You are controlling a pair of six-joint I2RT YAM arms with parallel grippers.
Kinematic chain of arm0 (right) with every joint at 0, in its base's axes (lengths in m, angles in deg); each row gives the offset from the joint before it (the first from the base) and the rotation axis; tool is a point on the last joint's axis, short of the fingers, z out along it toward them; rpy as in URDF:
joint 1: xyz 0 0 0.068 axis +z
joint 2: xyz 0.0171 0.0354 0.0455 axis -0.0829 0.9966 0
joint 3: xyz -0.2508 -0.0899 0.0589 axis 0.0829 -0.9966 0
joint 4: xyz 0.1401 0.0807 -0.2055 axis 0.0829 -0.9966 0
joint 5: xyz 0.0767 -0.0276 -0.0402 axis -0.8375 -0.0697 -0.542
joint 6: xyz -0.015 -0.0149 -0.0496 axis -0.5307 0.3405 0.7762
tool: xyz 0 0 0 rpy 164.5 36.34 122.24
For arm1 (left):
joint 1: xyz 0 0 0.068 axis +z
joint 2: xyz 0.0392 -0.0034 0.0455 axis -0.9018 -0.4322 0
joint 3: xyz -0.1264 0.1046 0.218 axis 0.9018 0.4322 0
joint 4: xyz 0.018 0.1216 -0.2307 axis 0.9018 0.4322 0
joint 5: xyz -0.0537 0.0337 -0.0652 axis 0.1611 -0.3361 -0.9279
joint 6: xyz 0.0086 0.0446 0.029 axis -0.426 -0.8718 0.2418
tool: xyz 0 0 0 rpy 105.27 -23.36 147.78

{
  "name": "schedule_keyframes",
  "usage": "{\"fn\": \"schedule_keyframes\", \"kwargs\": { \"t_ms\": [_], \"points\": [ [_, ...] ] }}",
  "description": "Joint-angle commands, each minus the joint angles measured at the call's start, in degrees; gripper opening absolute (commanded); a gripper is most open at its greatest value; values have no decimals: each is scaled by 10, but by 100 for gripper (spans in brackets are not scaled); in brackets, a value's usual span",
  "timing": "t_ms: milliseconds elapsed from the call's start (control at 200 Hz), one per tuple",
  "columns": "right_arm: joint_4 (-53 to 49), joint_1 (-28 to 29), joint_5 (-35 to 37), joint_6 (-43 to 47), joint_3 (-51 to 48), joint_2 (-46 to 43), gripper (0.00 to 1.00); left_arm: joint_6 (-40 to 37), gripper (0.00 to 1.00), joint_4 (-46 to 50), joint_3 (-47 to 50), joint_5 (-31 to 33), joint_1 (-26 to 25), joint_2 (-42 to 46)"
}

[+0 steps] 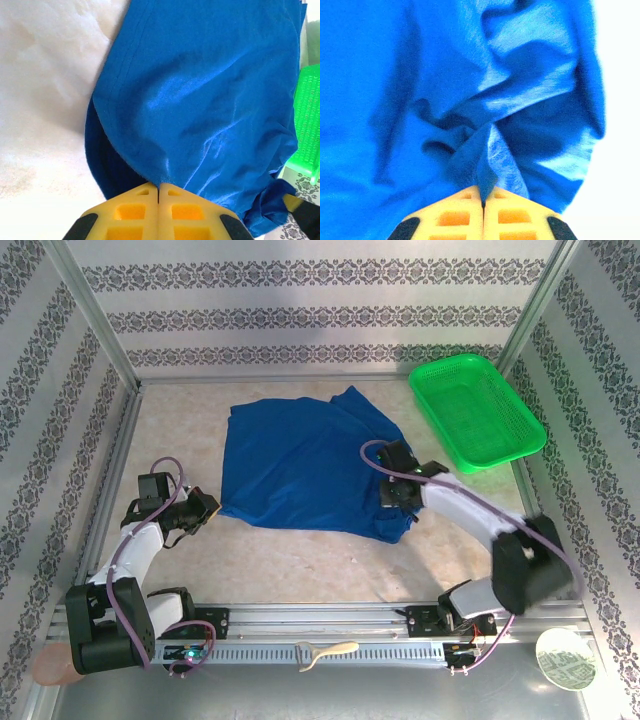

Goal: Fold the inside-out t-shirt

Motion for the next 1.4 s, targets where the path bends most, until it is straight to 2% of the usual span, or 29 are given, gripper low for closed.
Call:
{"fn": "schedule_keyframes", "kwargs": {
  "t_ms": [0,100,165,230,310,530,704,849,949,1074,1224,1284,1394],
  "points": [
    [-51,-2,50,-47,-27,-176,0,-7,0,12,-28,-6,2,7],
    [-12,-14,61,-81,-79,-379,0,-5,0,22,-52,-10,5,11],
    [20,-38,45,-91,-109,-475,0,-2,0,26,-74,-13,9,11],
    [26,-67,26,-91,-117,-520,0,3,0,28,-99,-20,15,9],
    [22,-93,7,-88,-111,-528,0,13,0,27,-137,-28,25,6],
    [19,-126,-26,-77,-66,-480,0,47,0,29,-278,-61,65,-26],
    [29,-131,-32,-85,-71,-465,0,123,0,-55,-274,-71,66,-30],
    [104,-151,-67,-96,-48,-410,0,171,0,-117,-317,-59,66,-67],
    [159,-172,-101,-78,43,-305,0,221,0,-166,-423,-75,66,-146],
    [174,-204,-159,-63,256,-168,0,284,0,-188,-613,-84,66,-241],
    [155,-212,-189,-71,491,-76,0,326,0,-160,-849,-74,66,-307],
    [148,-214,-200,-83,551,-62,0,331,0,-152,-891,-58,67,-302],
    [139,-220,-216,-96,605,-68,0,377,0,-201,-891,-43,68,-268]
  ]
}}
